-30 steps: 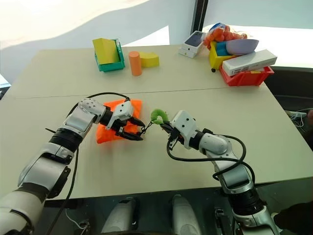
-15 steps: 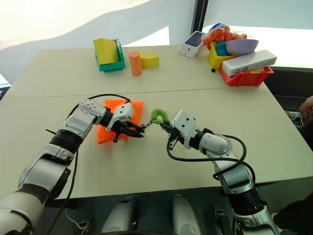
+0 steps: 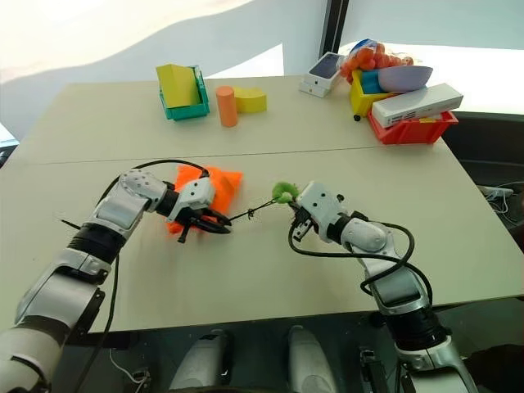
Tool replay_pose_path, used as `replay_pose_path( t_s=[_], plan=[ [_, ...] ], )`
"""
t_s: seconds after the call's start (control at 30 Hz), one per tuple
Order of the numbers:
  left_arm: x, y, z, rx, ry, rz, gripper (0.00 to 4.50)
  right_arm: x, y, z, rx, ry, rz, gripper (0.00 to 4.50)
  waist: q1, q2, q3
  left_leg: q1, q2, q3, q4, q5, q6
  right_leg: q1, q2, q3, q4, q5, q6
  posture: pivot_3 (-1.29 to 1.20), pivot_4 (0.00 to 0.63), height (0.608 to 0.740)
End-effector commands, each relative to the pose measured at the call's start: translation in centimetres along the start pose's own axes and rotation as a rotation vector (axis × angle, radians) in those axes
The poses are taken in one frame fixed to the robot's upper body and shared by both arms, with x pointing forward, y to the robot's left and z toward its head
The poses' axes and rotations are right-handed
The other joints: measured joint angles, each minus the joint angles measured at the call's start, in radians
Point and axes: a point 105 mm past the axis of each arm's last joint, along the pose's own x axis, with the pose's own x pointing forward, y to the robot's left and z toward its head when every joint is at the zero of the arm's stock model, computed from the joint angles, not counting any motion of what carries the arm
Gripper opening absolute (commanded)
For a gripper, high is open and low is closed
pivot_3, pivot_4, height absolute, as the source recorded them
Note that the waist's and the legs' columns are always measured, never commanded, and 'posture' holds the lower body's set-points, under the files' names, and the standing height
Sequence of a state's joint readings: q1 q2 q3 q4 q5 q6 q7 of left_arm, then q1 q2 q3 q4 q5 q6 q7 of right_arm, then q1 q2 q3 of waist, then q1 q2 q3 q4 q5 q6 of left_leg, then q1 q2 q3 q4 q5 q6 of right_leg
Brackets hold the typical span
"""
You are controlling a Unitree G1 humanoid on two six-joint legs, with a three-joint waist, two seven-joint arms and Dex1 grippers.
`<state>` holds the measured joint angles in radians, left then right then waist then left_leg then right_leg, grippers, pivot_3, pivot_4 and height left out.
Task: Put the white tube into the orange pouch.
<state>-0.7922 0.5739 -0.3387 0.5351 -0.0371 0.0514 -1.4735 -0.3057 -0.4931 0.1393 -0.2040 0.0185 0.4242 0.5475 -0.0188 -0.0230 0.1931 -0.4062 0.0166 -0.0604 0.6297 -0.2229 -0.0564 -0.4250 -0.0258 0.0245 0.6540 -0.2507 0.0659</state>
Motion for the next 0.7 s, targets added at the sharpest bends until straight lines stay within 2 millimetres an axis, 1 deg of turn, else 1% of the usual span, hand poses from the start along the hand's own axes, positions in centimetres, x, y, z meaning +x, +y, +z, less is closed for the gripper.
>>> replay_pose_path(
  t_s=[0.03,0.13,0.23,0.37,0.43,0.47,0.57,0.63,0.67,0.7],
  plan=[
    [-1.0,-0.2,-0.6,0.007,0.025,0.025,0.23,-0.5,-2.7,0.6,-0.053,-0.014,-0.112,0.00,0.000,0.000,0.000,0.000,0.000,0.000,0.000,0.000,0.000,0.000,0.000,0.000,0.000,0.000,0.000,0.00,0.150,0.740],
    [-1.3,-0.3,-0.7,-0.001,0.023,0.039,0.23,-0.3,-2.6,0.6,-0.061,-0.014,-0.107,0.00,-0.001,0.000,0.000,0.000,0.000,0.000,0.000,0.000,0.000,0.000,0.000,0.000,0.000,0.000,0.000,0.00,0.150,0.740],
    [-1.4,-0.4,-0.7,0.002,0.020,0.055,0.23,-0.1,-2.1,0.8,-0.077,-0.025,-0.086,0.00,0.000,0.000,0.000,0.000,0.000,0.000,0.000,0.000,0.000,0.000,0.000,0.000,0.000,0.000,0.000,0.00,0.150,0.740],
    [-1.5,-0.1,-0.1,-0.004,-0.026,0.100,0.23,0.1,-0.4,1.5,-0.064,-0.056,0.012,0.00,-0.001,0.000,0.000,0.000,0.000,0.000,0.000,0.000,0.000,0.000,0.000,0.000,0.001,0.000,0.000,0.00,0.150,0.740],
    [-2.0,0.1,0.4,-0.041,-0.063,0.111,1.30,-0.1,0.1,1.6,-0.041,-0.060,0.048,0.68,-0.001,0.000,0.000,0.000,0.000,0.000,0.000,0.000,0.000,0.000,0.000,0.000,0.001,0.000,0.000,0.00,0.150,0.740],
    [-2.3,0.2,0.6,-0.045,-0.074,0.124,1.76,-0.2,0.5,1.6,-0.030,-0.063,0.071,1.08,-0.001,0.000,0.000,0.000,0.000,0.000,0.001,0.000,0.000,0.000,0.000,0.000,0.001,0.000,0.000,0.00,0.150,0.740],
    [-3.3,0.7,1.1,-0.039,-0.094,0.203,3.25,-0.7,1.5,1.8,-0.010,-0.070,0.134,2.51,0.000,0.000,0.000,0.000,0.000,0.000,0.001,0.000,0.000,0.000,0.000,0.000,0.001,0.000,0.000,0.00,0.150,0.740],
    [-4.7,0.5,1.6,-0.072,-0.133,0.245,4.32,-1.2,1.7,1.6,-0.018,-0.065,0.149,3.68,0.000,0.000,0.000,0.000,0.000,0.000,0.001,0.000,0.000,0.000,0.000,0.000,0.001,0.000,0.000,0.00,0.150,0.740],
    [-5.4,0.3,1.8,-0.091,-0.150,0.261,4.34,-1.5,1.8,1.5,-0.017,-0.064,0.153,4.20,-0.002,0.000,0.000,0.000,0.000,0.000,0.001,0.000,0.000,0.000,0.000,0.000,0.001,0.000,0.000,0.00,0.150,0.740],
    [-6.1,0.1,1.9,-0.112,-0.165,0.279,4.34,-1.7,1.8,1.4,-0.015,-0.064,0.157,4.47,-0.004,0.000,0.000,0.000,0.000,0.000,0.001,0.000,0.000,0.000,0.000,0.000,0.001,0.000,0.000,0.00,0.150,0.740]
  ],
)
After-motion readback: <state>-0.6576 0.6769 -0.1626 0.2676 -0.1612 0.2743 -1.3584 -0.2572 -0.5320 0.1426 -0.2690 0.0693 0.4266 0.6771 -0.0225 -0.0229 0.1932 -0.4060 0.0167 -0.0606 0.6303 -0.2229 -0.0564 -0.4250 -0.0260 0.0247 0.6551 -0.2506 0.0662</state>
